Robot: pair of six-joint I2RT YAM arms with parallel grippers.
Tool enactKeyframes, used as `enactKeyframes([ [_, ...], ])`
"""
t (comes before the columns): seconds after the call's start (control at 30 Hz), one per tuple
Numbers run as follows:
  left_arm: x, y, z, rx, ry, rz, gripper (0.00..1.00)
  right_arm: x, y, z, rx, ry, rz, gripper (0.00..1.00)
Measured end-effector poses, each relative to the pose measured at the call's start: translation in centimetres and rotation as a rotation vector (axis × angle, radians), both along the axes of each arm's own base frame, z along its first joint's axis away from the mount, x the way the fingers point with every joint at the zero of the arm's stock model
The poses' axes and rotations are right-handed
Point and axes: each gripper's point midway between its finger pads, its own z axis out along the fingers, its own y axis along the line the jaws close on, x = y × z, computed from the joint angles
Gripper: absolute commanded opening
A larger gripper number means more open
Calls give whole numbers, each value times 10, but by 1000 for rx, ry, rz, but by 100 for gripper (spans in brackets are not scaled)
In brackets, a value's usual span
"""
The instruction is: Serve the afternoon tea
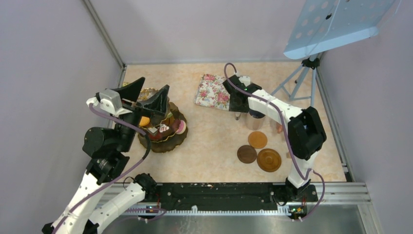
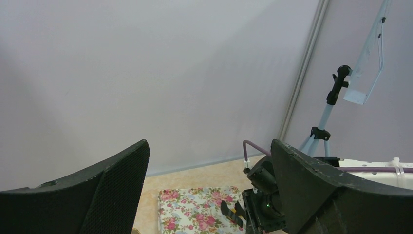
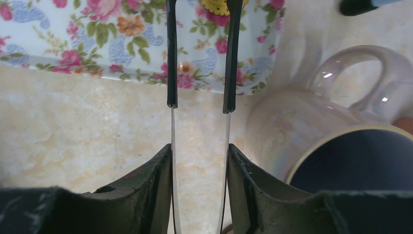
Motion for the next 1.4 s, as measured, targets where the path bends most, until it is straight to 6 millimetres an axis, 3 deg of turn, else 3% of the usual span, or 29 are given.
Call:
enactKeyframes([
  [0.37,1,1,-1,11,-2,11,99,-13,55,2,137,10,164,42],
  [0.67,5,-2,-4,18,9,13,99,-1,51,33,49,-48,240,48],
  [1.17,8,-3,-6,22,15,13,99,-6,40,16,-14,18,277,49],
  [1.4,8,-3,-6,23,15,13,99,-7,42,0,-6,32,292,66],
])
